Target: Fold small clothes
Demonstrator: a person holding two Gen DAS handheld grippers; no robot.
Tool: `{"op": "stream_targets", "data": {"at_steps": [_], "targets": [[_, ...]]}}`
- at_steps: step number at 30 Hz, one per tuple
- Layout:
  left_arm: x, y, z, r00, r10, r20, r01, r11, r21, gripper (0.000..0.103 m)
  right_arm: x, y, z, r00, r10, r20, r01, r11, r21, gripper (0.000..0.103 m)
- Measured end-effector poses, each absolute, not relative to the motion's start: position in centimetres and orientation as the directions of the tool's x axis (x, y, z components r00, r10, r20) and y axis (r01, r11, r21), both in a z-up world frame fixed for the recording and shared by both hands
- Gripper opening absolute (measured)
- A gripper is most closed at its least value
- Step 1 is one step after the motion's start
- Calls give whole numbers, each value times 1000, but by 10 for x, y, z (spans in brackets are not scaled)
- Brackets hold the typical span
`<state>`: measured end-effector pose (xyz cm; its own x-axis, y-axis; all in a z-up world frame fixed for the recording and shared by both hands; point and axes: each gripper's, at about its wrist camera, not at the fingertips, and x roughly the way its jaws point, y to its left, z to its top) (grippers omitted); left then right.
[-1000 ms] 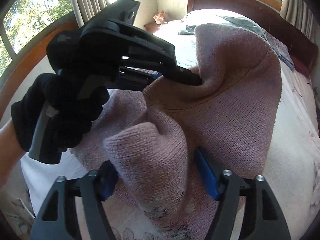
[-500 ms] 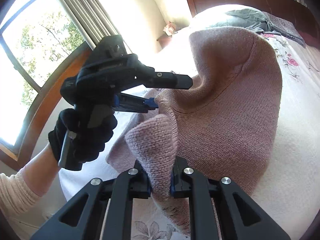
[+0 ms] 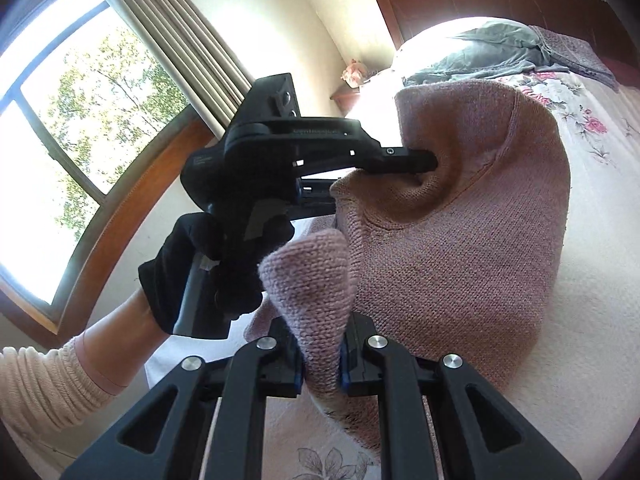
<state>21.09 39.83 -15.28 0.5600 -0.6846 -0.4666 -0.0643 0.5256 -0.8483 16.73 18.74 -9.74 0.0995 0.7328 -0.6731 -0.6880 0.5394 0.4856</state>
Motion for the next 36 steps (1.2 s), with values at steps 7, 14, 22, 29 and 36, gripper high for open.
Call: {"op": "stream_targets", "data": {"at_steps": [7, 14, 22, 29, 36], "targets": [[167, 446, -122, 669, -602, -437, -61, 541, -839, 22, 150, 232, -97, 29, 756, -654, -749, 450, 487, 13], [146, 489, -151, 672, -544, -503, -169, 548, -819, 22, 126, 284, -123, -17, 699, -715, -769, 448, 456, 13], [144, 509, -189, 667, -569, -481, -210, 477, -854, 27, 111, 298, -158, -29, 609, -793, -777, 485, 401, 42], [91, 501, -138, 667, -474, -575, -203, 627, -752, 32, 124, 240, -100, -67, 740, -670, -737, 415, 533, 61], [32, 449, -122, 609, -488, -625, -192, 674, -713, 45, 163, 185, -80, 228, 625, -747, -680, 651, 338, 63]]}}
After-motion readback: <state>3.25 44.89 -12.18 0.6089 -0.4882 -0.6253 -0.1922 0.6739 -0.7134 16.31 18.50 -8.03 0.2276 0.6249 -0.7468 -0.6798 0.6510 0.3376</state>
